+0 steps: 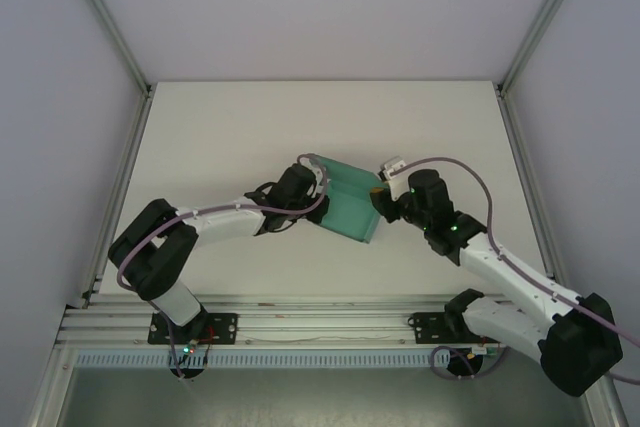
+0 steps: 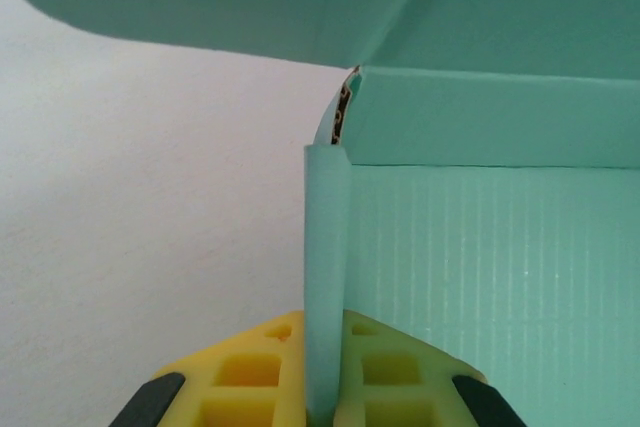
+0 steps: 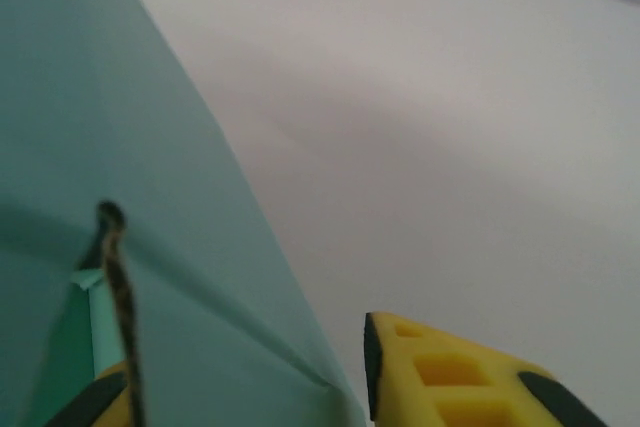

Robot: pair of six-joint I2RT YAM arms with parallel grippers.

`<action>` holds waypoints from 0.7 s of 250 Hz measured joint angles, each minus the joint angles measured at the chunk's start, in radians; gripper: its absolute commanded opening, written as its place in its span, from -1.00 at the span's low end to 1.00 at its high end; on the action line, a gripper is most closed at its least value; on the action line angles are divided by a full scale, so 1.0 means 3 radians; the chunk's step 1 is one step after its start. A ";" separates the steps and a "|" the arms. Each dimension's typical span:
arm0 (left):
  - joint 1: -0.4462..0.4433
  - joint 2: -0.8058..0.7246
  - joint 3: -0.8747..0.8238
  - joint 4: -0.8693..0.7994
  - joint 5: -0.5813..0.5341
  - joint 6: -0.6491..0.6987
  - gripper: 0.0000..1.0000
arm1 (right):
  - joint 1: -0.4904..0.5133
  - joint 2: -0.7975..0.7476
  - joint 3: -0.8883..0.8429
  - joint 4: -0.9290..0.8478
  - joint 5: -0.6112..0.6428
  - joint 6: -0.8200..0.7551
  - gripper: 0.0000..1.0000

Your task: Assemble paper box

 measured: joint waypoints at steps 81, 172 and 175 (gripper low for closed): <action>-0.0060 0.0050 0.0067 -0.0092 -0.0317 0.0071 -1.00 | -0.0009 0.0055 0.0210 -0.0277 -0.0252 -0.0354 -1.00; -0.0521 0.0562 0.0623 -0.0638 -0.1638 -0.0056 -1.00 | -0.0023 0.0320 0.0365 -0.0336 -0.0210 -0.0263 -1.00; -0.0524 0.0568 0.0628 -0.0643 -0.1652 -0.0061 -1.00 | -0.0023 0.0326 0.0365 -0.0334 -0.0209 -0.0259 -1.00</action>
